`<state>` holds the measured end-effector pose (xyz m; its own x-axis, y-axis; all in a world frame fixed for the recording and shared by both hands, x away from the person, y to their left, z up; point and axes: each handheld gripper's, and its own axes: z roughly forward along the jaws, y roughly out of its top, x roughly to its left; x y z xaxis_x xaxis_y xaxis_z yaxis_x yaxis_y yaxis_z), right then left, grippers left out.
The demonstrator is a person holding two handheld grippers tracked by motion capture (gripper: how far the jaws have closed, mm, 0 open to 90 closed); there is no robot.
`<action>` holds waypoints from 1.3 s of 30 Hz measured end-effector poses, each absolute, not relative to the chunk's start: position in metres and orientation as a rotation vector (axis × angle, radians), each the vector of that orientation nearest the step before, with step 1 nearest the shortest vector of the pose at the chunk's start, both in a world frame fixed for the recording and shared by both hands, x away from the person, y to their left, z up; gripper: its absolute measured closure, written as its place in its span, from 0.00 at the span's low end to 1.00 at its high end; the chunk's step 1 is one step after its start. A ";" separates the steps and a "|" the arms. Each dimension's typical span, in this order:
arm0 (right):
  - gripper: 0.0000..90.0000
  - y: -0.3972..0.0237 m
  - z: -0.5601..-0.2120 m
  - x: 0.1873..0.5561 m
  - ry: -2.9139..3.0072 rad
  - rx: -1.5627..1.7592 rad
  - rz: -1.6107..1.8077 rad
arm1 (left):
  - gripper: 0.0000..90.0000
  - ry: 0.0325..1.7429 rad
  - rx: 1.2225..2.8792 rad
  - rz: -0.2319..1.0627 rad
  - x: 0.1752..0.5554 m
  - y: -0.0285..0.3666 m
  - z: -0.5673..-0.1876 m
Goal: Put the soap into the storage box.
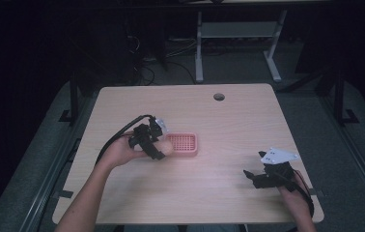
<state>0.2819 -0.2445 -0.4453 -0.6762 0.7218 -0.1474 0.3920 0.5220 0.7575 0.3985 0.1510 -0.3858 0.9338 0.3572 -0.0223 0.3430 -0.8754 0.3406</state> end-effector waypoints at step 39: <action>0.15 -0.246 -0.445 0.282 2.304 0.921 1.008 | 0.35 0.474 2.765 0.033 0.440 0.113 -0.396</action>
<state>0.2820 -0.2459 -0.4449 -0.6706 0.7287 -0.1390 0.3924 0.5074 0.7672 0.4402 0.1126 -0.3956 0.9444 0.3272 -0.0334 0.3195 -0.8888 0.3286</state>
